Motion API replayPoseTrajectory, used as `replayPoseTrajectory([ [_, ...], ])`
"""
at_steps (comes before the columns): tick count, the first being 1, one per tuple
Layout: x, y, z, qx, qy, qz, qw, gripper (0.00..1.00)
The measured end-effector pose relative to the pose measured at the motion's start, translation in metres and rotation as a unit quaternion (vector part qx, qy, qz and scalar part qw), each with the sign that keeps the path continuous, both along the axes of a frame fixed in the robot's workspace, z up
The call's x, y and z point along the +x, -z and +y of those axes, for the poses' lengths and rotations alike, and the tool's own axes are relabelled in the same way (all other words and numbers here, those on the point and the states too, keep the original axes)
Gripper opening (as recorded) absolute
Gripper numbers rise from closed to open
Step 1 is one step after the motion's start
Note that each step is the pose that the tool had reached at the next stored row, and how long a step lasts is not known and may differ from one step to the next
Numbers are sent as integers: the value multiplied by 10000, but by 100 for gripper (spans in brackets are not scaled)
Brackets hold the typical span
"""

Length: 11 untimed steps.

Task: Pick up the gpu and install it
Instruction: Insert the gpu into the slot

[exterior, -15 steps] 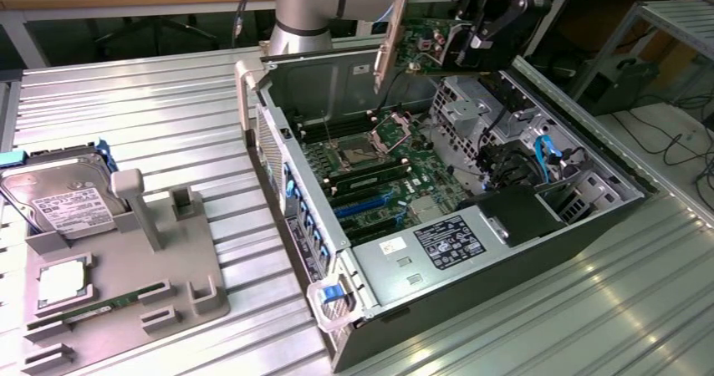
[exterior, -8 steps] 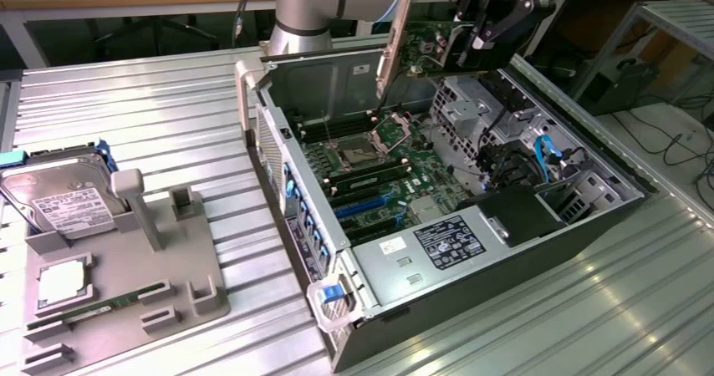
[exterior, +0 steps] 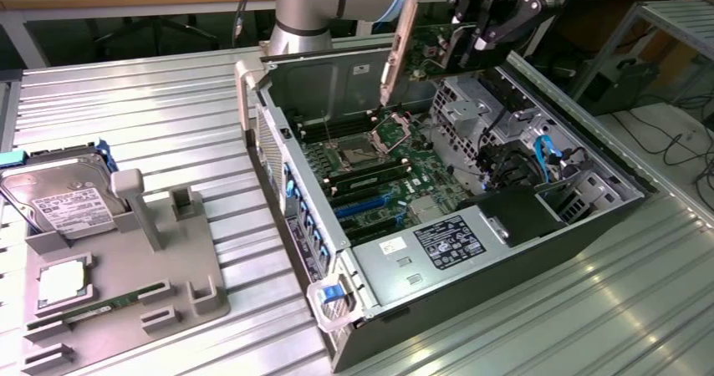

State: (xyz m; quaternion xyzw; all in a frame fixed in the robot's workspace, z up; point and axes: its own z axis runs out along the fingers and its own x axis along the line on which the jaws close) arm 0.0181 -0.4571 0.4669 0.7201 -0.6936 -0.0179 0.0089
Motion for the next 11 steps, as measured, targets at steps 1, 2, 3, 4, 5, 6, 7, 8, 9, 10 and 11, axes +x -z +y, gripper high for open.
replayPoseTrajectory([
  [1,0,0,0,0,-66,0,10000,27],
  [2,0,0,0,0,-113,0,9999,27],
  [3,0,0,0,0,-155,0,9999,27],
  [4,0,0,0,0,-194,0,9998,27],
  [5,0,1,0,0,-236,0,9997,27],
  [6,0,1,0,0,-272,0,9996,27],
  [7,0,1,0,0,-311,0,9995,27],
  [8,0,1,0,0,-360,0,9994,27],
  [9,0,1,0,0,-401,0,9992,27],
  [10,0,1,0,0,-472,0,9989,27],
  [11,-2,4,0,0,-523,0,9986,27],
])
